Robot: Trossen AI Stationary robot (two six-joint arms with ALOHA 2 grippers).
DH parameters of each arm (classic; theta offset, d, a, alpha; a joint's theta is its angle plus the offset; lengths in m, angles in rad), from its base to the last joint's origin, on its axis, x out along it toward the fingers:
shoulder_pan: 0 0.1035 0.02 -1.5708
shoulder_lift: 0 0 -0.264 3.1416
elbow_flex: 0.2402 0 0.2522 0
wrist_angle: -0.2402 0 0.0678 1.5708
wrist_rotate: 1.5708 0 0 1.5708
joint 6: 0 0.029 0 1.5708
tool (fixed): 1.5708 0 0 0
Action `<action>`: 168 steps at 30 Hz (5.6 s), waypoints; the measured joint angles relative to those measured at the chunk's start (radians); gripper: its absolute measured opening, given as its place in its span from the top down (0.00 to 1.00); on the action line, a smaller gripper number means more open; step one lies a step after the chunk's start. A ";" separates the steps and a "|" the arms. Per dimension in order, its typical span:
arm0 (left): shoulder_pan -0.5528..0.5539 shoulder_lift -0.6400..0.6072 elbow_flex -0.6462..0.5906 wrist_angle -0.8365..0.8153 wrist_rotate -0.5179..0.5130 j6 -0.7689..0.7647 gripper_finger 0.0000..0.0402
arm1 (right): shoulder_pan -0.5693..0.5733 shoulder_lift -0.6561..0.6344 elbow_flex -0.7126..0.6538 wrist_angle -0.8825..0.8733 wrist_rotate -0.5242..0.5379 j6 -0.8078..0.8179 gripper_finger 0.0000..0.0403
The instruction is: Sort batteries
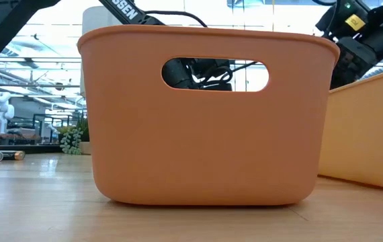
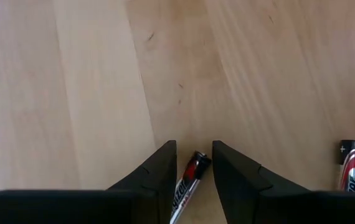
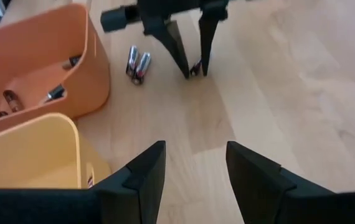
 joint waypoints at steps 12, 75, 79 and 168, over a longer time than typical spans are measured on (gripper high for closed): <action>-0.004 -0.033 0.130 -0.011 -0.010 -0.009 0.72 | 0.000 0.000 -0.014 0.016 0.001 0.011 0.60; -0.082 -0.130 0.078 -0.030 -0.013 -0.079 0.99 | 0.013 0.000 -0.012 0.003 0.001 0.087 0.60; -0.139 -0.153 0.079 0.029 -0.013 -0.080 0.99 | 0.013 0.000 -0.012 -0.005 0.009 0.095 0.60; -0.323 -0.686 -0.581 0.667 -0.145 -0.290 0.98 | 0.347 0.320 0.051 -0.608 0.216 0.937 0.85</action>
